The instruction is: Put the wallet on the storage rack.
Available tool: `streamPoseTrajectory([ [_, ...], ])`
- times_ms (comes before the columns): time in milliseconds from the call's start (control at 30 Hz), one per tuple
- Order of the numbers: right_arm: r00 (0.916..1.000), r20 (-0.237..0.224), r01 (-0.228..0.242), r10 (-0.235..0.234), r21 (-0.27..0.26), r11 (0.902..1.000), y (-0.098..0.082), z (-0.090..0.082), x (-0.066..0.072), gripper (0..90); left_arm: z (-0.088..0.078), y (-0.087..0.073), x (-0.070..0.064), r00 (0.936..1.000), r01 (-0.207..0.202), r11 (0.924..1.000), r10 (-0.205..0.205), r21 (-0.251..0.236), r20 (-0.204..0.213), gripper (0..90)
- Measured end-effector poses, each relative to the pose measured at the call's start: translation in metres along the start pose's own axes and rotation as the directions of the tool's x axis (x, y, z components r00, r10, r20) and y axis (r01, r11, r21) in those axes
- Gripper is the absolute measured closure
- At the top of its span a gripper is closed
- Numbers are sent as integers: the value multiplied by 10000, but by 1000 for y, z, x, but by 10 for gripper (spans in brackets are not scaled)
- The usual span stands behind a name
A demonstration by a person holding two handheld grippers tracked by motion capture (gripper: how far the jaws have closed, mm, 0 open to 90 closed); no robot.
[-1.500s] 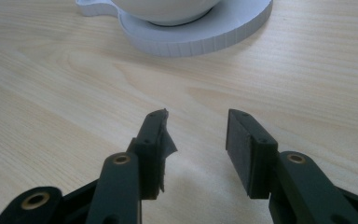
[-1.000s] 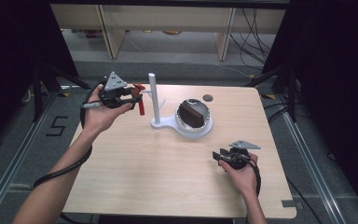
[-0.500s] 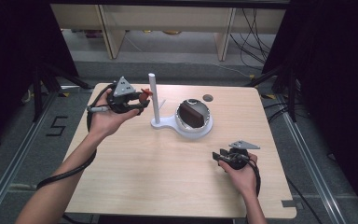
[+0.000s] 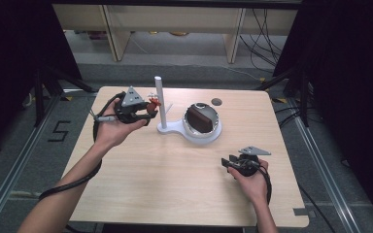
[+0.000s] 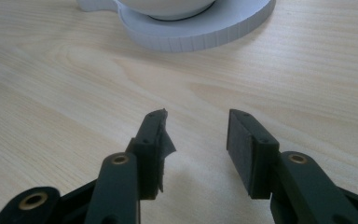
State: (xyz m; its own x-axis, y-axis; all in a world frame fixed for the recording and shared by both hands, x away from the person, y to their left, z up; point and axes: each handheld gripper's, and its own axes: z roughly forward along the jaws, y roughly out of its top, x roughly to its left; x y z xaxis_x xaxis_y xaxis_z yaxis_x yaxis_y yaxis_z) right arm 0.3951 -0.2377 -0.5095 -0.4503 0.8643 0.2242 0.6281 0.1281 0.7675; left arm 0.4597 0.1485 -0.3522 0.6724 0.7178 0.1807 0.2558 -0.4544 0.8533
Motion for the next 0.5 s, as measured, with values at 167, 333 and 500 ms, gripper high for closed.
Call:
streamPoseTrajectory([
  [167,9996,191,187,-188,56,9998,0,-1,-1,582,1,-5,-2,10000,-44,9998,43,170,36,564],
  [333,9999,137,-15,13,91,10000,0,-1,1,581,3,-10,-3,10000,7,9998,-9,214,65,564],
  [500,10000,17,-31,31,-40,10000,0,0,1,582,5,-15,-3,9999,-99,9992,94,385,129,564],
])
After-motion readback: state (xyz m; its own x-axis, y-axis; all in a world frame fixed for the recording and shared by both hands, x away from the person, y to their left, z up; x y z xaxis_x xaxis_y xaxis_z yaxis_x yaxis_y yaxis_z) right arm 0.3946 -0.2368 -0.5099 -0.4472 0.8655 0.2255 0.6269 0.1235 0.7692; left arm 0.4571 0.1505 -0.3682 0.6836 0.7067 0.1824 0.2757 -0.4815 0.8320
